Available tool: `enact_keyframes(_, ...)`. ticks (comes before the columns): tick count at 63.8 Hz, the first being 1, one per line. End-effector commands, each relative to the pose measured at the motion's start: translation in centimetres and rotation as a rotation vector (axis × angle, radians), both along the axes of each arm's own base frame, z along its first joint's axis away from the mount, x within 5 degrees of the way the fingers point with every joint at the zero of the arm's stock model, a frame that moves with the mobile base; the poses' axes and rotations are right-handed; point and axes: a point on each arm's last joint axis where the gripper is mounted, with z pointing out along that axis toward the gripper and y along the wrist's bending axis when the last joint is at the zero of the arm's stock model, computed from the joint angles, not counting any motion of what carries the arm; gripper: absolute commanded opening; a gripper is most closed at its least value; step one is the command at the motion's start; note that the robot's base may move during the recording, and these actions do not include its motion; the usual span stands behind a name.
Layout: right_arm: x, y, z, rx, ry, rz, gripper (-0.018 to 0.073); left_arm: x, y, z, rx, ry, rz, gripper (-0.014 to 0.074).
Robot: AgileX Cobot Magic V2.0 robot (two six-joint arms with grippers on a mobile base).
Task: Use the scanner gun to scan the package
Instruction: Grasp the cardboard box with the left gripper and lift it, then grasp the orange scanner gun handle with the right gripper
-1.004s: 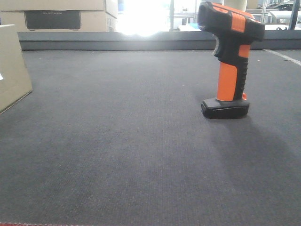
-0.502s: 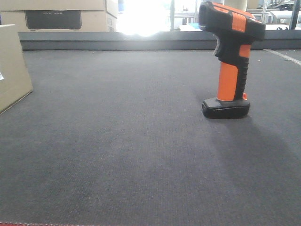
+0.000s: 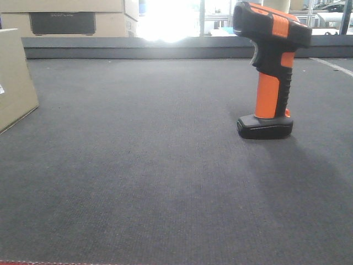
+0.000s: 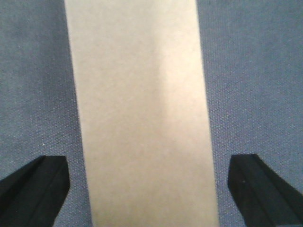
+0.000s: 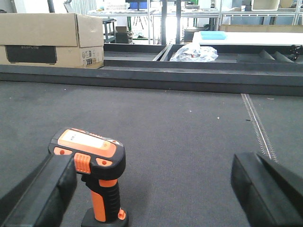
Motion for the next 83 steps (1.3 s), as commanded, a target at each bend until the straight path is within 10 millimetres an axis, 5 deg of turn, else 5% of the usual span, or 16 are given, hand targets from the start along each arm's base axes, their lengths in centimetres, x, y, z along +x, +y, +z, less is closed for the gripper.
enact_keyframes(1, 0.1, 0.0, 0.3, -0.001, -0.014, 0.000, 0.0568, 0.4, 0.0, -0.3, -0.015, 0.003, 0.003, 0.0514)
enact_keyframes(10, 0.1, 0.0, 0.2, -0.001, -0.008, 0.001, 0.0568, 0.6, 0.1, -0.8, -0.016, 0.016, 0.003, 0.0272)
enact_keyframes(20, 0.1, 0.0, 0.0, -0.002, 0.014, 0.003, 0.0568, 0.6, 0.1, -0.7, -0.014, 0.014, 0.003, -0.0115)
enact_keyframes(30, 0.1, 0.0, -0.1, -0.004, 0.034, 0.005, 0.0568, 0.4, -0.1, -0.3, -0.026, 0.002, 0.002, -0.0111)
enact_keyframes(57, 2.7, 2.0, -1.5, -0.027, 0.168, 0.169, 0.0568, -2.1, -3.8, 5.2, -0.433, -0.166, -0.005, -0.0111)
enact_keyframes(70, 5.1, 3.2, -4.4, 0.021, 0.273, 0.207, 0.0568, -2.1, -4.5, 5.6, -0.519, -0.176, -0.008, -0.0111)
enact_keyframes(83, 7.0, 3.0, -8.7, 0.089, 0.193, 0.128, 0.0568, -2.1, -4.6, 5.7, -0.540, -0.177, -0.009, -0.0111)
